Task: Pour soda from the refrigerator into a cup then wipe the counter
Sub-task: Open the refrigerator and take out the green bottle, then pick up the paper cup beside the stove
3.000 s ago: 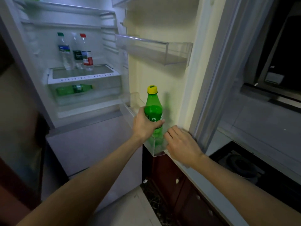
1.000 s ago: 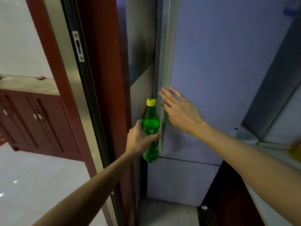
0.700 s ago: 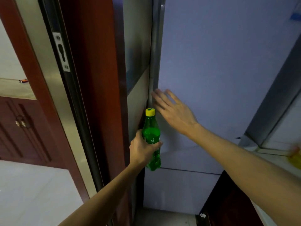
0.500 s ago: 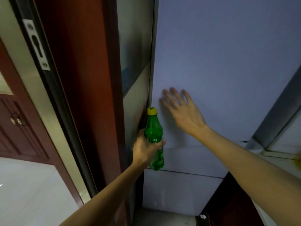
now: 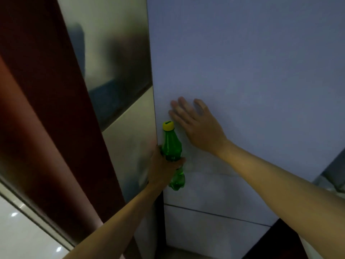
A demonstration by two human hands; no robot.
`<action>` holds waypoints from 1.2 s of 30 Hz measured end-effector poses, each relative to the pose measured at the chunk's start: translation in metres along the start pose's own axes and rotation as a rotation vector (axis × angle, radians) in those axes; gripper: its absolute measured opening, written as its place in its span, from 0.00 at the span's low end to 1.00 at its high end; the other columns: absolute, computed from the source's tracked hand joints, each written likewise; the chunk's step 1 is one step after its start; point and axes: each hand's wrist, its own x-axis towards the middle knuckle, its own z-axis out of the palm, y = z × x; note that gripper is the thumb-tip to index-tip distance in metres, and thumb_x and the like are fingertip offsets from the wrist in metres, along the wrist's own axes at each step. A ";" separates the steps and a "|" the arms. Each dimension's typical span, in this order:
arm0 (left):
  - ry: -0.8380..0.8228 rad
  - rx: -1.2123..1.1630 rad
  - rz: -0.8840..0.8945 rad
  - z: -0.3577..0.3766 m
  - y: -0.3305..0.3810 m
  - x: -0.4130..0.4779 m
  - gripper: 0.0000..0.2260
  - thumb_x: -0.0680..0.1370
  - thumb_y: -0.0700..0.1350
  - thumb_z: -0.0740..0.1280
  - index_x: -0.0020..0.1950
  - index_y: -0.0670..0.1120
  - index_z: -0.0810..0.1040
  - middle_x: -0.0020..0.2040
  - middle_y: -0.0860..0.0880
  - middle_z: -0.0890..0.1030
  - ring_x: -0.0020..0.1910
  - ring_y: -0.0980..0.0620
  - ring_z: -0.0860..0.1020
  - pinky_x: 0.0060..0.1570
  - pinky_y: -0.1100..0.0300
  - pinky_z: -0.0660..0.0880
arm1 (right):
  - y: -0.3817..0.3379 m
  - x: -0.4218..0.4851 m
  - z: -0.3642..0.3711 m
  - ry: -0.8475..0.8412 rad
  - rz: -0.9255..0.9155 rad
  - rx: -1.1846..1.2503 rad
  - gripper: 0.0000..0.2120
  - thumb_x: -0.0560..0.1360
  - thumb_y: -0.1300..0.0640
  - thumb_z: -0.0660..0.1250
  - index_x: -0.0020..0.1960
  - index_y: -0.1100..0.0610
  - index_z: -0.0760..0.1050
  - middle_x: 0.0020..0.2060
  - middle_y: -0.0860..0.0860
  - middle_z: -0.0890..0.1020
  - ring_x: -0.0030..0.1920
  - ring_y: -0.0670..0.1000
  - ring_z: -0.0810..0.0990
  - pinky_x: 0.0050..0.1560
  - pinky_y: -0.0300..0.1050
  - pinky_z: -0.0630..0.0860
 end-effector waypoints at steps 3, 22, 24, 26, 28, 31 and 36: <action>-0.007 -0.022 0.000 0.003 0.002 0.007 0.24 0.69 0.43 0.79 0.56 0.50 0.68 0.44 0.58 0.73 0.39 0.60 0.74 0.35 0.71 0.69 | 0.005 0.007 0.015 -0.076 0.048 0.022 0.26 0.78 0.60 0.56 0.75 0.62 0.61 0.75 0.61 0.62 0.75 0.62 0.59 0.70 0.65 0.60; -0.142 0.003 0.092 0.031 0.010 0.000 0.27 0.67 0.48 0.79 0.60 0.46 0.72 0.50 0.51 0.77 0.49 0.49 0.77 0.50 0.53 0.75 | 0.009 -0.017 -0.022 -0.441 0.180 -0.035 0.27 0.71 0.60 0.54 0.70 0.64 0.68 0.69 0.61 0.71 0.67 0.61 0.71 0.64 0.57 0.71; -0.200 -0.012 0.098 0.045 0.016 -0.009 0.24 0.68 0.48 0.79 0.58 0.47 0.71 0.48 0.53 0.76 0.46 0.51 0.76 0.46 0.57 0.72 | 0.016 -0.040 -0.037 -0.464 0.252 -0.017 0.22 0.69 0.62 0.57 0.61 0.65 0.75 0.57 0.60 0.78 0.55 0.61 0.76 0.54 0.53 0.74; -0.276 -0.028 0.107 0.063 0.023 -0.020 0.22 0.68 0.46 0.78 0.54 0.49 0.70 0.45 0.55 0.75 0.43 0.53 0.74 0.43 0.60 0.70 | 0.023 -0.068 -0.058 -0.501 0.320 -0.037 0.12 0.66 0.63 0.62 0.48 0.63 0.78 0.44 0.59 0.79 0.44 0.60 0.76 0.44 0.51 0.72; -0.353 -0.032 0.130 0.087 0.031 -0.034 0.22 0.67 0.45 0.79 0.56 0.47 0.72 0.45 0.54 0.77 0.44 0.51 0.76 0.44 0.58 0.72 | 0.032 -0.101 -0.082 -0.579 0.381 -0.070 0.05 0.63 0.63 0.65 0.39 0.61 0.76 0.37 0.58 0.78 0.38 0.59 0.76 0.37 0.49 0.70; -0.461 -0.002 0.183 0.123 0.047 -0.063 0.26 0.64 0.47 0.80 0.58 0.46 0.74 0.50 0.48 0.81 0.50 0.45 0.80 0.51 0.50 0.78 | 0.043 -0.155 -0.115 -0.743 0.467 -0.110 0.04 0.62 0.62 0.70 0.36 0.59 0.76 0.34 0.56 0.78 0.36 0.58 0.77 0.36 0.48 0.71; -0.647 0.025 0.303 0.187 0.069 -0.113 0.30 0.64 0.49 0.81 0.61 0.44 0.74 0.53 0.47 0.81 0.52 0.46 0.79 0.47 0.56 0.75 | 0.059 -0.240 -0.164 -0.893 0.672 -0.146 0.08 0.59 0.61 0.74 0.36 0.60 0.77 0.32 0.56 0.79 0.34 0.57 0.78 0.34 0.46 0.73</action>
